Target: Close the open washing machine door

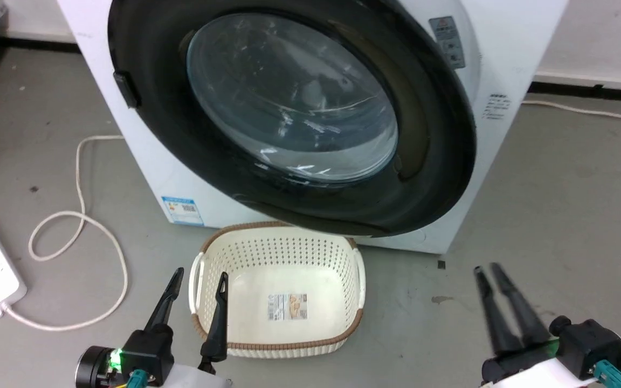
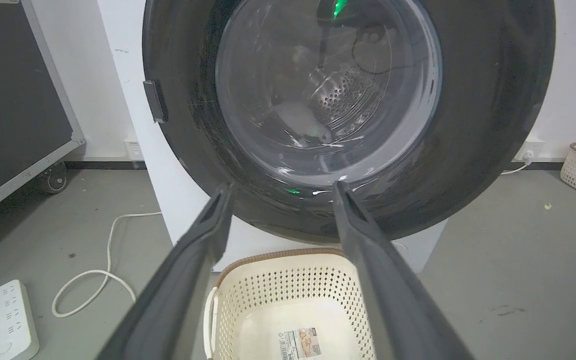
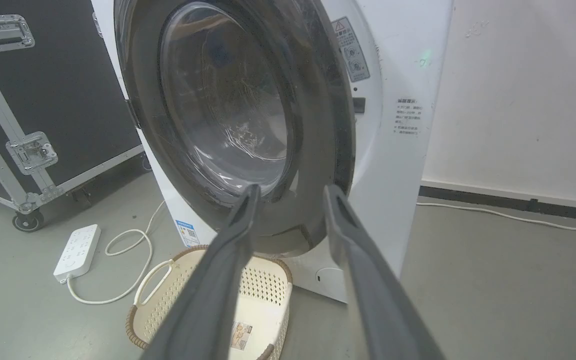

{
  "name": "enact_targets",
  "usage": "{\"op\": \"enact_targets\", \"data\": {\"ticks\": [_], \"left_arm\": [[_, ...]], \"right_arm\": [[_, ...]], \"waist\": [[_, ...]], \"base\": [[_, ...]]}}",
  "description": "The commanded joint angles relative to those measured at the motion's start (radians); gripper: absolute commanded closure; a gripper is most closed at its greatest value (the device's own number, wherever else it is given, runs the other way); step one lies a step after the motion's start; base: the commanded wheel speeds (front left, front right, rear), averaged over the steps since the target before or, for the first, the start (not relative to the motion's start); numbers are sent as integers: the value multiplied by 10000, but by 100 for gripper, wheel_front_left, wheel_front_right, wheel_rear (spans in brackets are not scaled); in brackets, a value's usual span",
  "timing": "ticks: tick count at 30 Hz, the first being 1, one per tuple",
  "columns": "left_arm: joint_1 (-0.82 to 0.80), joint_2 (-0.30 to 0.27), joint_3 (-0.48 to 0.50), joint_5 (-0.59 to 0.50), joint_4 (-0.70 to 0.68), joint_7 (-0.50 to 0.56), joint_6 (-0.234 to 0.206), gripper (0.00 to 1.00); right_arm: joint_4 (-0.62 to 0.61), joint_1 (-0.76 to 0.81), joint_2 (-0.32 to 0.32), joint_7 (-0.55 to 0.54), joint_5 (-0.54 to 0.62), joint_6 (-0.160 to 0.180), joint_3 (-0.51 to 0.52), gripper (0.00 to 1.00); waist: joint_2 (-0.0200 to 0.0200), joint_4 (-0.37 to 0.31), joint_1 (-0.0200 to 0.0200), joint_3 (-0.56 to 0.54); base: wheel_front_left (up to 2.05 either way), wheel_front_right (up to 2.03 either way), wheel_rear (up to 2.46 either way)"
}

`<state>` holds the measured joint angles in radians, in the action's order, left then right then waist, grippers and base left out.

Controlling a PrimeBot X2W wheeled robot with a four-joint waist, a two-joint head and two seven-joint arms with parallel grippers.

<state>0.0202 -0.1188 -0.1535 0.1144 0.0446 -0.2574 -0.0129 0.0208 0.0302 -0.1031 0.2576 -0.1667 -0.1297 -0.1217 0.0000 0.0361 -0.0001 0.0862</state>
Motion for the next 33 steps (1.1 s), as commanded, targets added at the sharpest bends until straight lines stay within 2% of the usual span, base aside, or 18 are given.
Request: {"op": "enact_targets", "data": {"ticks": [1,7,11,14,19,27,33], "left_arm": [[-49,34,5,-87,-48,-43,68,0],[-554,173,-133,-413,-146,-43,209,0],[-985,293,-409,-636,-109,-43,272,0],[-1284,405,-442,-677,-175,-43,108,0],[-1678,513,-576,-726,-332,-43,-16,0],[-2042,617,-591,-494,-519,-43,-144,0],[-2174,648,-607,-474,-562,-43,-175,0]], "right_arm": [[-47,-148,-85,42,-21,-10,-46,100],[77,-1549,-795,35,-288,-10,-931,100],[373,-3089,-1691,-251,-742,-10,-1747,100],[622,-4223,-2458,-617,-1345,-10,-2188,100],[1156,-5938,-3485,-1033,-2298,-10,-2531,100],[2457,-7701,-4173,-1402,-3717,-10,-2646,100],[3543,-8730,-4275,-1554,-4237,-10,-2506,100]], "waist": [[0,130,1,202],[0,399,1,1276],[0,599,1,2109],[0,772,1,2679],[0,1004,1,3439],[0,1308,1,3929],[0,1397,1,4098]], "base": [[0,0,0],[0,0,0],[0,0,0],[0,0,0],[0,0,0],[0,0,0],[0,0,0]]}}
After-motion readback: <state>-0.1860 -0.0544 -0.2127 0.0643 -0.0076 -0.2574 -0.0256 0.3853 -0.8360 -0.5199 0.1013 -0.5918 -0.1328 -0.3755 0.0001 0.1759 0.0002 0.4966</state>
